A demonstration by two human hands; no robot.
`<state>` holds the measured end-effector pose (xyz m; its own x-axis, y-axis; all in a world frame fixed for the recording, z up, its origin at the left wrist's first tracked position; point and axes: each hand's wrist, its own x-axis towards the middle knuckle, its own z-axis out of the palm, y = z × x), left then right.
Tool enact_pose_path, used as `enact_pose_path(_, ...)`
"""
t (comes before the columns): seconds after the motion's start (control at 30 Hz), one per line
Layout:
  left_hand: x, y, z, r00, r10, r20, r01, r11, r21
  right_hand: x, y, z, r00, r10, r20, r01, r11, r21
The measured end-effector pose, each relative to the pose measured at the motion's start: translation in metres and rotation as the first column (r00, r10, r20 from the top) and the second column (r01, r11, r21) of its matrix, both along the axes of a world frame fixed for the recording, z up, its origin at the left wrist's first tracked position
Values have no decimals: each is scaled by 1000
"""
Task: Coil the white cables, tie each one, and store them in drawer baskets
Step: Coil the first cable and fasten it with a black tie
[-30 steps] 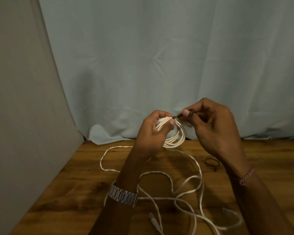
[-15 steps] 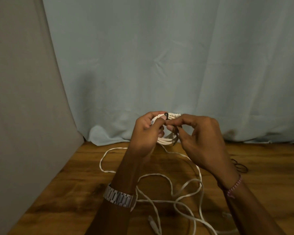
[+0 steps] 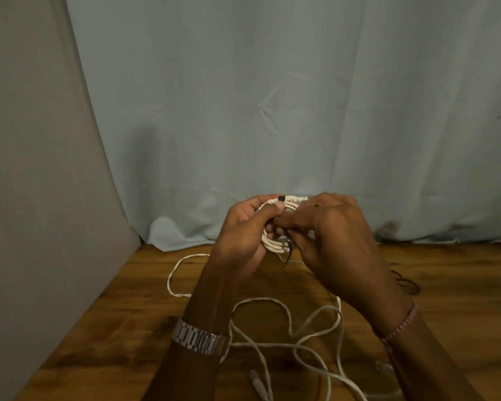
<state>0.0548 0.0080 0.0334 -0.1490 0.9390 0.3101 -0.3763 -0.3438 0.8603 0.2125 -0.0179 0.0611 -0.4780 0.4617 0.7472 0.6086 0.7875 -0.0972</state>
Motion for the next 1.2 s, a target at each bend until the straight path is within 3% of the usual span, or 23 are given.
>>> enact_pose_path(0.1, 3, 2, -2, 999, 20, -42, -19, 1000, 12, -2, -4, 1, 973, -99, 206, 101, 995, 0)
enact_pose_path(0.17, 5, 4, -3, 998, 22, -67, -21, 1000, 17, -1, -5, 0, 959, -107, 263, 109, 994, 4)
enact_pose_path(0.2, 6, 5, -4, 996, 25, -80, -23, 999, 25, 1, -6, 1, 972, -86, 221, 90, 996, -7)
enact_pose_path(0.27, 5, 5, -4, 990, 34, -135, -27, 998, 53, 7, -7, 5, 997, -78, -7, 77, 995, -59)
enact_pose_path(0.37, 4, 3, -5, 960, 60, -275, -27, 992, 122, 18, 4, 13, 954, -162, -254, 129, 981, -144)
enact_pose_path(0.53, 8, 3, -9, 914, 46, -403, 14, 989, 145, 22, 17, 13, 986, -69, -151, 24, 959, -283)
enact_pose_path(0.8, 9, -5, -7, 833, 58, -550, 14, 992, 125, 27, 24, 11, 980, -4, -198, -44, 970, -237)
enact_pose_path(1.1, 11, -9, -4, 761, 118, -638, -41, 990, 135, 25, 33, 4, 972, -19, -234, -60, 945, -323)
enact_pose_path(1.2, 8, -8, -5, 687, 162, -708, -74, 985, 154, 24, 34, 3, 965, -40, -261, -51, 942, -333)
